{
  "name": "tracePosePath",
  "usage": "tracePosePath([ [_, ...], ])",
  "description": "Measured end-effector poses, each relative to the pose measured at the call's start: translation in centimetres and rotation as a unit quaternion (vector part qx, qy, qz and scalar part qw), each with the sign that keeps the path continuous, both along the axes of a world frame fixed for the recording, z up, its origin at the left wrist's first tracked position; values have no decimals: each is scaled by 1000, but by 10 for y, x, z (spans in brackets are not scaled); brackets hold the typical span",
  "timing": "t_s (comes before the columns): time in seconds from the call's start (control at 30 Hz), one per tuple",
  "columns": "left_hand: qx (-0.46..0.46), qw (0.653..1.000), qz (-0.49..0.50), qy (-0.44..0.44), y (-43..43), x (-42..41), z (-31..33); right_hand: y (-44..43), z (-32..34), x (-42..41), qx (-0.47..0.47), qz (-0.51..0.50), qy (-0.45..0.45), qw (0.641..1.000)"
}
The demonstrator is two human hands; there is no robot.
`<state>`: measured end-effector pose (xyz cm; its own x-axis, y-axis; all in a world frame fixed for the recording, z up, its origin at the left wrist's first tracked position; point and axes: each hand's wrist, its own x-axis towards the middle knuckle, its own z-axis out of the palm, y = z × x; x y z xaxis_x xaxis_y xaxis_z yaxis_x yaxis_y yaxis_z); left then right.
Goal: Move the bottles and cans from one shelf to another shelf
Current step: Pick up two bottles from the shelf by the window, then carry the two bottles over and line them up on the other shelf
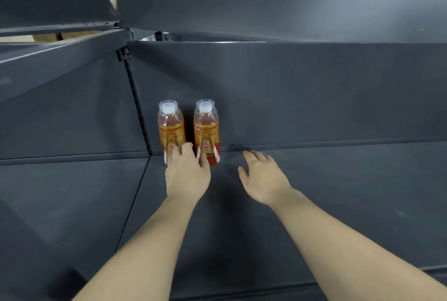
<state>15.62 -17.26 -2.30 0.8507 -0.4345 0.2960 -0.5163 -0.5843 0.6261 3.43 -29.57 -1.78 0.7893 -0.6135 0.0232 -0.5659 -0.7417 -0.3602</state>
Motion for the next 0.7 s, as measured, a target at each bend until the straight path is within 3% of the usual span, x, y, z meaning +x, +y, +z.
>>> tracePosePath([
  [0.13,95,988,-104,-61,-26,-48,6,-8,4,-59,-22,-36,16,999],
  [0.27,153,968,-193,-58,-58,-116,13,-19,9,-138,-19,-101,32,994],
  [0.7,160,881,-431,-110,-122,-346,20,-28,8,-383,-53,-314,25,948],
])
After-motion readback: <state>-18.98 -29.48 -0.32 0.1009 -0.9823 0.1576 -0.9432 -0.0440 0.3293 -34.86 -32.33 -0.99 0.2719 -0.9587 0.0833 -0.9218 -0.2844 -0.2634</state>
